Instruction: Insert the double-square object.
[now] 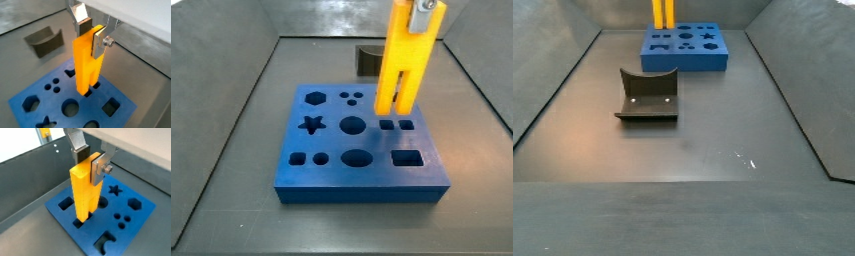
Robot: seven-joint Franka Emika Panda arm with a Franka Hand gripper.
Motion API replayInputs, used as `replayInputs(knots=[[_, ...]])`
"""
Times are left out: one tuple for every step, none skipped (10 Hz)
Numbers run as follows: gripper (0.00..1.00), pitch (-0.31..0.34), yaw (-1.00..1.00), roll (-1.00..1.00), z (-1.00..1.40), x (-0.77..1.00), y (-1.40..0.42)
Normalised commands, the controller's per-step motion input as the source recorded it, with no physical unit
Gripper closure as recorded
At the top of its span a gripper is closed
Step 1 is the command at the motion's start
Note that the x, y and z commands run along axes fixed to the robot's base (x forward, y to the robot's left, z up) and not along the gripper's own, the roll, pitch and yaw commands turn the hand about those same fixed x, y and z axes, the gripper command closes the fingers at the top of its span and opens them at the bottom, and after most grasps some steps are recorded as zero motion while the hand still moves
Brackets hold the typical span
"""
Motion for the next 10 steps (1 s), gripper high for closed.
replayInputs(knots=[[1.0, 0.0, -0.53, 0.03, -0.03, 0.55, 0.0], [1.0, 0.017, -0.45, 0.06, -0.03, 0.58, -0.04], [1.0, 0.057, -0.07, 0.11, -0.02, 0.32, -0.18], [1.0, 0.056, 0.06, 0.2, -0.11, 0.49, -0.22], [1.0, 0.07, 0.09, 0.3, -0.17, 0.5, -0.23], [1.0, 0.091, 0.07, 0.31, -0.2, 0.48, -0.18], [1.0, 0.113, 0.0, 0.23, -0.15, 0.19, 0.0], [1.0, 0.06, 0.0, 0.1, -0.12, 0.0, 0.0], [1.0, 0.0, 0.0, 0.0, -0.17, 0.0, 0.0], [1.0, -0.003, 0.0, 0.0, -0.17, -0.14, 0.0]])
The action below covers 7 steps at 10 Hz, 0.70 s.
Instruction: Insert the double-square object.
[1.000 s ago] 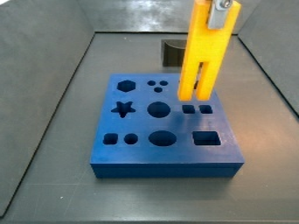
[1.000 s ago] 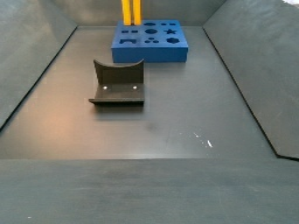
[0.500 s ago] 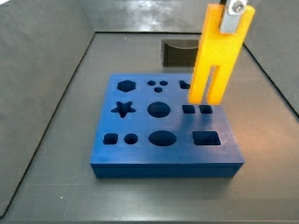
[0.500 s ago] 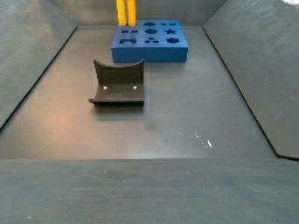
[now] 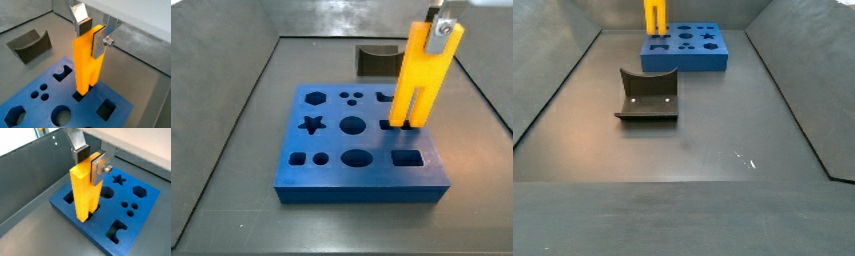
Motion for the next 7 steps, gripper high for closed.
replayInputs(knots=[[1.0, -0.039, 0.0, -0.03, -0.12, -0.21, 0.0], [1.0, -0.047, 0.0, -0.01, -0.06, -0.31, 0.0], [1.0, -0.051, 0.0, -0.02, 0.0, -0.31, 0.0], [1.0, -0.059, 0.0, -0.02, -0.05, -0.22, 0.0], [1.0, -0.033, 0.11, 0.0, -0.13, 0.0, 0.0], [1.0, -0.021, 0.22, 0.0, -0.23, 0.25, 0.0], [1.0, 0.0, 0.24, 0.0, -0.23, 0.31, 0.0]])
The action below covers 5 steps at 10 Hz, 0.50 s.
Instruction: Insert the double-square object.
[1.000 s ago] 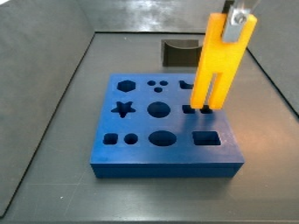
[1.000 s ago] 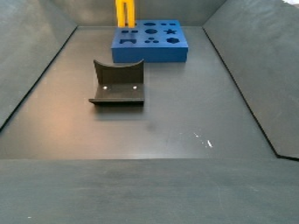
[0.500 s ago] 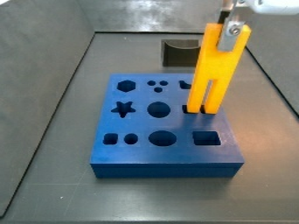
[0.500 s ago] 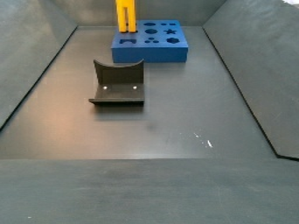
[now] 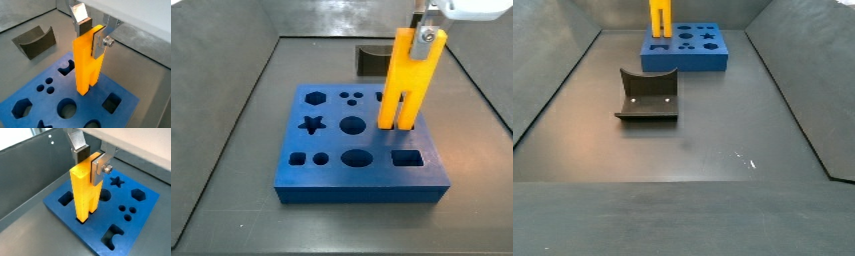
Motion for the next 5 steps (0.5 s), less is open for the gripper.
replayInputs(knots=[[1.0, 0.0, 0.23, 0.0, -0.22, 0.27, 0.0], [1.0, 0.0, 0.19, 0.05, -0.26, 0.09, 0.0], [1.0, 0.0, 0.09, 0.05, -0.3, 0.0, 0.0], [1.0, -0.003, 0.05, 0.04, -0.52, 0.0, 0.0], [1.0, 0.0, 0.02, 0.04, -0.66, 0.0, 0.0]])
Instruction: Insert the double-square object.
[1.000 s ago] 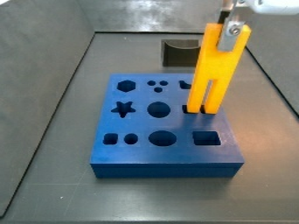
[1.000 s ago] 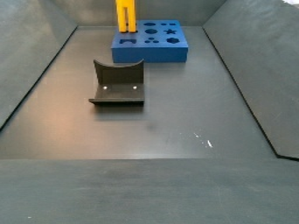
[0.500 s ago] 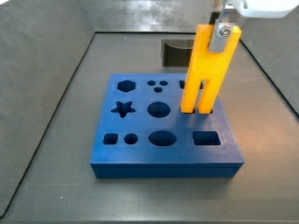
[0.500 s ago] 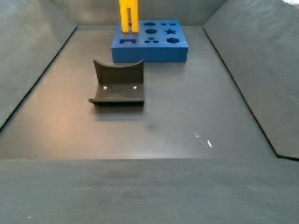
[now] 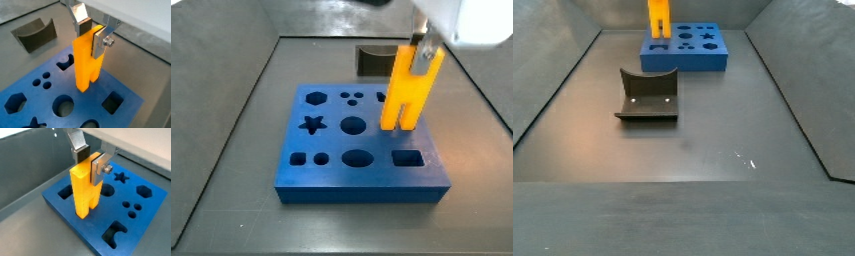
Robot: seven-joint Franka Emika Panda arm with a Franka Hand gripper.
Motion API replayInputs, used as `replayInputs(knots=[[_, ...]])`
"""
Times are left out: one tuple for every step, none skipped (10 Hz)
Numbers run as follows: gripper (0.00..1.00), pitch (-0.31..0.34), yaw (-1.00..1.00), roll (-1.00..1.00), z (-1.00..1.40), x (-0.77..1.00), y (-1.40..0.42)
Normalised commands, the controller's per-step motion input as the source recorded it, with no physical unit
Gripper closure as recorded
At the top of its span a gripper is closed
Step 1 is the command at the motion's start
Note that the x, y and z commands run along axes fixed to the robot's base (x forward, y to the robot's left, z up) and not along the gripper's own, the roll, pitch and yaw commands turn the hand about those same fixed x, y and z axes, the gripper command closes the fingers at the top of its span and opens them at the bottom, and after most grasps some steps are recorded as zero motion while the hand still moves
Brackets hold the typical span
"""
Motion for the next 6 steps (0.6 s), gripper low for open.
replayInputs(knots=[[1.0, 0.0, 0.0, 0.06, -0.63, 0.0, 0.0], [1.0, 0.0, 0.0, 0.06, -0.54, -0.03, -0.01], [1.0, 0.0, 0.0, 0.05, -0.42, -0.07, 0.0], [1.0, 0.0, 0.0, 0.03, -0.26, -0.07, 0.0], [1.0, 0.0, 0.0, 0.0, 0.0, 0.0, 0.0], [1.0, 0.0, 0.0, 0.0, 0.0, 0.0, 0.0]])
